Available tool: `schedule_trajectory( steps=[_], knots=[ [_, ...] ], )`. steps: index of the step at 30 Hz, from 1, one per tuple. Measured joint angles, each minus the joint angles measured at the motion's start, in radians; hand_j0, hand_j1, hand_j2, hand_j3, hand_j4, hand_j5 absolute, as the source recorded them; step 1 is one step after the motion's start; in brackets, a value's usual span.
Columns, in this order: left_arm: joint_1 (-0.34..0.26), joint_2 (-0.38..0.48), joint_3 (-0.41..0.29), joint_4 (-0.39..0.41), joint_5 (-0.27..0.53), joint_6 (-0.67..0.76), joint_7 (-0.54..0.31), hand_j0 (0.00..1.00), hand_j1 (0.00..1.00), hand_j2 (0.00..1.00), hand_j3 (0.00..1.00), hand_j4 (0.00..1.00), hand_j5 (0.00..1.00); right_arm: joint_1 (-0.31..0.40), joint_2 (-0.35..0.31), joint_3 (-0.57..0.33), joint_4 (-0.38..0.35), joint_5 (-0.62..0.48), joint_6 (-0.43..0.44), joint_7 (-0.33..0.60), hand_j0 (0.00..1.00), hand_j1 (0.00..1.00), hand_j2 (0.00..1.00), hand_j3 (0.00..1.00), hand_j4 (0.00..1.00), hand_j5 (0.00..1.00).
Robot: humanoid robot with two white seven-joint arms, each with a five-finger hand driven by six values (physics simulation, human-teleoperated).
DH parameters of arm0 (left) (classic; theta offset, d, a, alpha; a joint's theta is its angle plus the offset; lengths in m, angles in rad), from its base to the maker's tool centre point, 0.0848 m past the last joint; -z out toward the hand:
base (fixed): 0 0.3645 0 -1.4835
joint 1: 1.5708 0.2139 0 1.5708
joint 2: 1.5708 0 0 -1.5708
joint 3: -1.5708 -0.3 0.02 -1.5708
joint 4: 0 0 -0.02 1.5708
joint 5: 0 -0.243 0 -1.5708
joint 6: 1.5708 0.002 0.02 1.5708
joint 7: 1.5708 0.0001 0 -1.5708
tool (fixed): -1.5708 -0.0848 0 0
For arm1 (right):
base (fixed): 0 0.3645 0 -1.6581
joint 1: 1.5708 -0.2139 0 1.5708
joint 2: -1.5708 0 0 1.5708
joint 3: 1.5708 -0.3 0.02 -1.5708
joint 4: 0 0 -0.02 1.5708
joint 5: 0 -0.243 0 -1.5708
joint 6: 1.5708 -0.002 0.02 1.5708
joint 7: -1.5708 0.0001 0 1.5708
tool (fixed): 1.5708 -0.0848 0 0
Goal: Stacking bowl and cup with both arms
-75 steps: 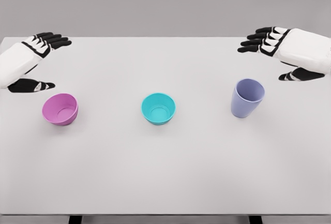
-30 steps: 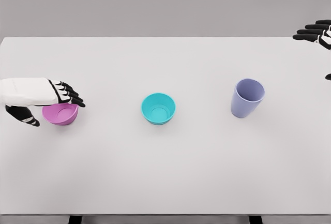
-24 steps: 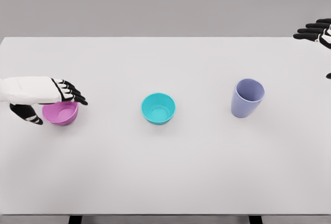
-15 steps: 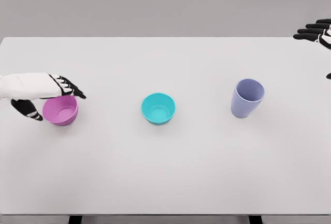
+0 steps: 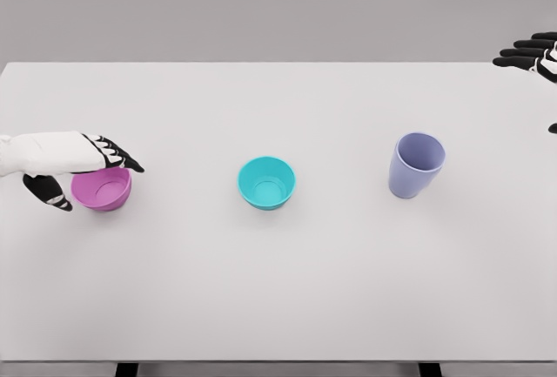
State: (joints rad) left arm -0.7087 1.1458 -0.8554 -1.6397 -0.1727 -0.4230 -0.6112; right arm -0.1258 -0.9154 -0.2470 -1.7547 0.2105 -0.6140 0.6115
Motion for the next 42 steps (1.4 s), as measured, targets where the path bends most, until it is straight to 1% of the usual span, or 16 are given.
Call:
schedule_trajectory(
  steps=[9, 31, 42],
  knots=[
    [0.003, -0.004, 0.000, 0.010, -0.012, 0.004, 0.000, 0.98, 0.98, 0.98, 0.98, 0.98, 0.98, -0.008, 0.001, 0.000, 0.000, 0.000, 0.000, 0.000, 1.00, 1.00, 1.00, 1.00, 1.00, 1.00],
    [0.003, -0.049, 0.002, 0.050, -0.037, 0.004, 0.000, 0.98, 0.98, 0.98, 0.98, 0.98, 0.98, -0.005, 0.013, -0.022, 0.000, 0.010, 0.000, 0.000, 1.00, 1.00, 1.00, 1.00, 1.00, 1.00],
    [0.005, -0.056, 0.000, 0.068, -0.046, 0.004, 0.000, 0.99, 0.99, 0.99, 0.99, 0.99, 0.99, -0.002, 0.008, -0.022, 0.000, 0.010, 0.000, 0.000, 1.00, 1.00, 1.00, 1.00, 1.00, 1.00]
  ],
)
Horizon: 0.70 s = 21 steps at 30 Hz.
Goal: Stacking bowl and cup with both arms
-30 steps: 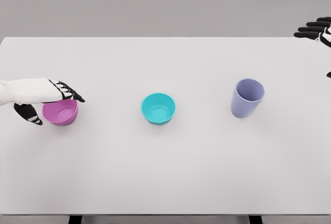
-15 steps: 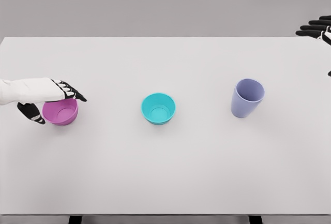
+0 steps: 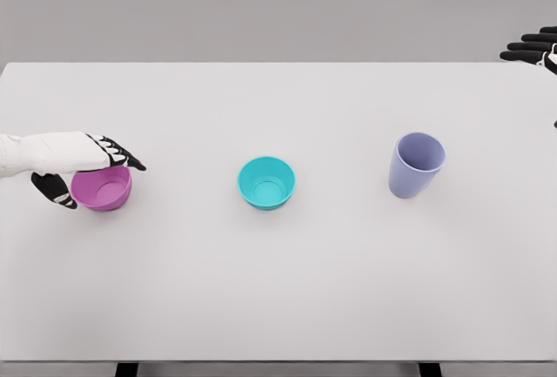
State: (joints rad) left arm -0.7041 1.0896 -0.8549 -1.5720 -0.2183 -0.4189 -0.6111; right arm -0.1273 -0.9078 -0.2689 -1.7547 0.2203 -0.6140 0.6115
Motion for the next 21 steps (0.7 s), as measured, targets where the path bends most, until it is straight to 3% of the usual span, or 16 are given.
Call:
schedule_trajectory(
  steps=[21],
  knots=[
    [0.014, -0.028, 0.000, 0.023, -0.023, 0.000, 0.000, 0.99, 0.99, 0.99, 0.99, 0.99, 0.99, -0.006, 0.014, -0.001, 0.000, 0.017, 0.000, 0.000, 1.00, 1.00, 1.00, 1.00, 1.00, 1.00]
  ],
)
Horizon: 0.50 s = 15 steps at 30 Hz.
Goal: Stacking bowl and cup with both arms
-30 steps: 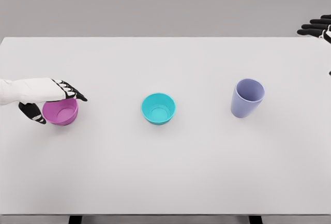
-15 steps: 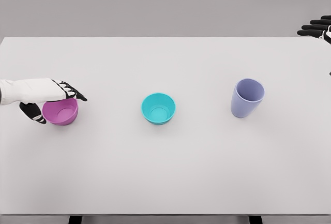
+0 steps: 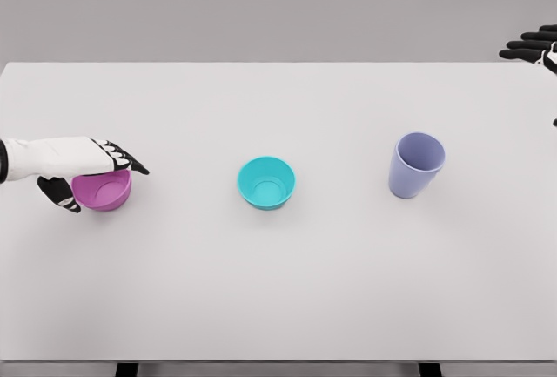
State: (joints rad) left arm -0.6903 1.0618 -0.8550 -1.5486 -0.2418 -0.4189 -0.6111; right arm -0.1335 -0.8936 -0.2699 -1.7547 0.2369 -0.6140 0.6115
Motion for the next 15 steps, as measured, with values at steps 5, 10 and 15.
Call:
schedule_trajectory(
  steps=[5, 10, 15],
  knots=[
    [0.000, -0.002, 0.000, 0.002, -0.004, 0.000, 0.000, 0.99, 0.99, 0.99, 0.99, 0.99, 0.99, 0.006, -0.005, 0.004, 0.000, 0.002, 0.000, 0.000, 1.00, 1.00, 1.00, 1.00, 1.00, 1.00],
    [0.002, -0.008, 0.000, 0.006, -0.006, 0.000, 0.000, 0.99, 0.99, 0.99, 0.99, 0.99, 0.99, 0.006, -0.007, 0.008, 0.000, 0.002, 0.000, 0.000, 1.00, 1.00, 1.00, 1.00, 1.00, 1.00],
    [0.002, -0.011, 0.000, 0.009, -0.007, 0.000, 0.000, 0.99, 0.99, 0.99, 0.99, 0.99, 0.99, 0.002, -0.006, 0.015, 0.000, 0.002, 0.000, 0.000, 1.00, 1.00, 1.00, 1.00, 1.00, 1.00]
  ],
)
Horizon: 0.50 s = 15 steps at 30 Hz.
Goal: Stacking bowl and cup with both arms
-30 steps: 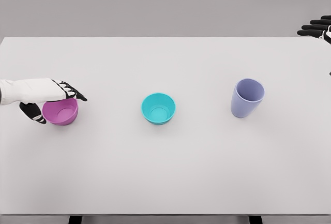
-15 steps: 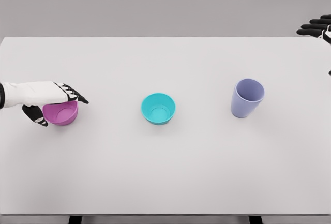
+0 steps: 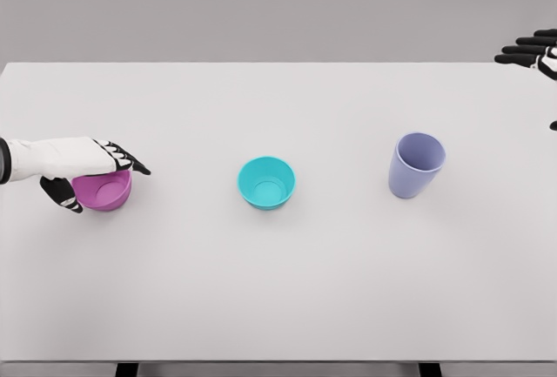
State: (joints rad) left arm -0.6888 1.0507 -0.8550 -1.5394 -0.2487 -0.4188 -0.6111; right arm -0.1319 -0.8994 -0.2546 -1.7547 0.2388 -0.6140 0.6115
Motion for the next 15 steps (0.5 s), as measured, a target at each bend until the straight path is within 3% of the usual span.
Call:
schedule_trajectory(
  steps=[15],
  knots=[
    [0.000, -0.018, 0.000, 0.024, -0.011, 0.000, -0.001, 0.99, 0.99, 0.99, 0.99, 0.99, 0.99, 0.005, -0.006, 0.008, 0.000, 0.002, 0.000, 0.000, 1.00, 1.00, 1.00, 1.00, 1.00, 1.00]
  ],
)
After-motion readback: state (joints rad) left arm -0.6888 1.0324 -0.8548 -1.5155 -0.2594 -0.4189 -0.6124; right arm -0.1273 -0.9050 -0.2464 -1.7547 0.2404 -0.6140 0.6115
